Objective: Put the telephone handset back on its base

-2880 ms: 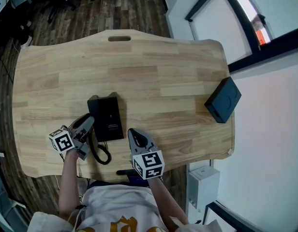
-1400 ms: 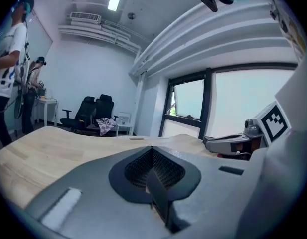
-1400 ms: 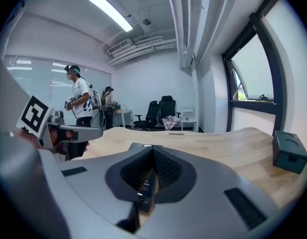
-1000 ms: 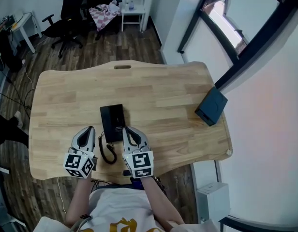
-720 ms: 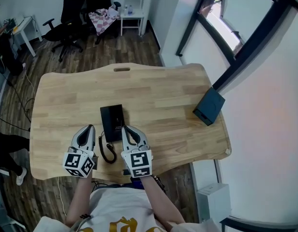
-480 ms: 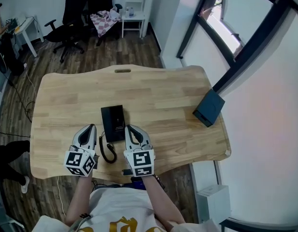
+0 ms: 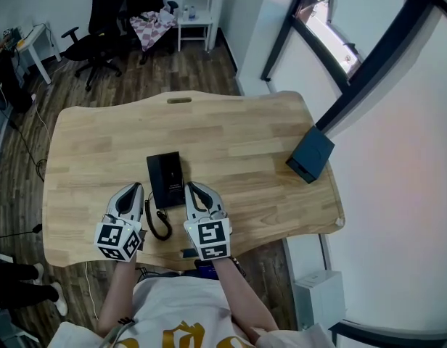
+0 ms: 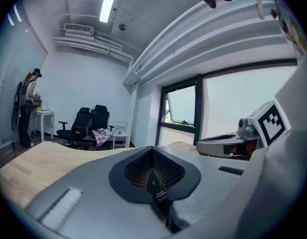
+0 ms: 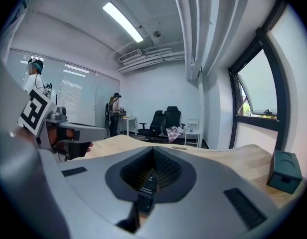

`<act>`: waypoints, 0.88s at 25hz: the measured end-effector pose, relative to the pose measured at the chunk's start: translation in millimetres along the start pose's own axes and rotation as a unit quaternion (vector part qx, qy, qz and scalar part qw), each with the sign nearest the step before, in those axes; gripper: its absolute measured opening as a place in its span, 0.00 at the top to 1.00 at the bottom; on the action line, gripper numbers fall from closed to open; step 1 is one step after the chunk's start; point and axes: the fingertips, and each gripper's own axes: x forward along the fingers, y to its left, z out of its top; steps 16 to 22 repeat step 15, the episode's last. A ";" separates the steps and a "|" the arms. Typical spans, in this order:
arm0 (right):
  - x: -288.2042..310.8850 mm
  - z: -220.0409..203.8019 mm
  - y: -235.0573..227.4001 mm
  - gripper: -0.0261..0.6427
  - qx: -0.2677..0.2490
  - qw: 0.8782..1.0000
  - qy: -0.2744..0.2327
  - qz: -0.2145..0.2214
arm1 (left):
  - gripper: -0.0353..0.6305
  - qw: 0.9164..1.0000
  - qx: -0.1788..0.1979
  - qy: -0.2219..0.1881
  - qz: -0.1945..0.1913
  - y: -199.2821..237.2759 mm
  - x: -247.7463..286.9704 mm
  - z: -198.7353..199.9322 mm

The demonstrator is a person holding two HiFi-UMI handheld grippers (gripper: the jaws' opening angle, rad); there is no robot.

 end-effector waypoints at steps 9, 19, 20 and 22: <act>-1.1 -7.5 -4.0 0.95 0.006 1.000 0.009 -0.004 | 0.94 1.000 0.009 0.014 0.017 6.3 1.2 -7.6; -2.6 -10.6 -3.8 0.95 0.003 1.000 0.015 -0.007 | 0.94 0.999 0.020 0.012 0.033 9.2 0.1 -6.6; -2.6 -10.6 -3.8 0.95 0.003 1.000 0.015 -0.007 | 0.94 0.999 0.020 0.012 0.033 9.2 0.1 -6.6; -2.6 -10.6 -3.8 0.95 0.003 1.000 0.015 -0.007 | 0.94 0.999 0.020 0.012 0.033 9.2 0.1 -6.6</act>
